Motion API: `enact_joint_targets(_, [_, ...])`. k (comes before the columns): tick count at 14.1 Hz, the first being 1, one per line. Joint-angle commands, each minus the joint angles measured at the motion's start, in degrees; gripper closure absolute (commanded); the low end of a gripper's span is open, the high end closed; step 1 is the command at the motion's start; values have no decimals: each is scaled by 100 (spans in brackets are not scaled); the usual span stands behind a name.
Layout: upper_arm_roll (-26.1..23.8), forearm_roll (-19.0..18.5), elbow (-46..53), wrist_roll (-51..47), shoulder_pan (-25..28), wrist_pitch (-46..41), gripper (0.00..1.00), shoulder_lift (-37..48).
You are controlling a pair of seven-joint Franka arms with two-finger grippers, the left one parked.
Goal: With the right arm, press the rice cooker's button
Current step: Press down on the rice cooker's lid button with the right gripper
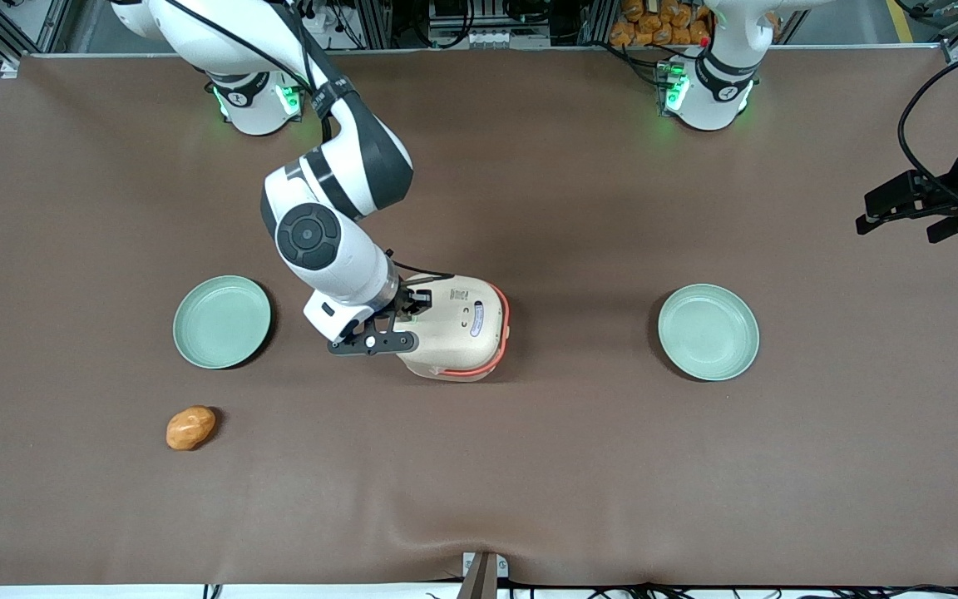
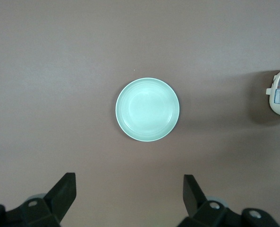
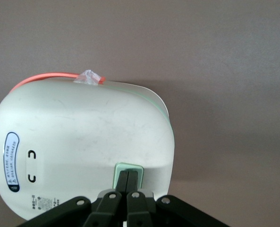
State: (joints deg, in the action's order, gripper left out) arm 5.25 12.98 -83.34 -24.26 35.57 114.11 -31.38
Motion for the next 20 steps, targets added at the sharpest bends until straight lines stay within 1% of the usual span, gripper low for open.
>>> enact_joint_targets(1, [73,126,72,-62,64,6,100,-96])
enact_joint_targets(7, [73,100,72,-9,178,14,100,-201])
enact_joint_targets(12, [90,82,98,26,169,6,100,-246])
enact_joint_targets(15, [91,100,169,17,116,-100,95,-140])
enact_joint_targets(16, [91,100,195,9,116,-196,91,-70])
enact_joint_targets(18, [91,117,414,-9,99,-529,88,35])
enact_joint_targets(20, [91,126,520,-18,90,-732,81,176])
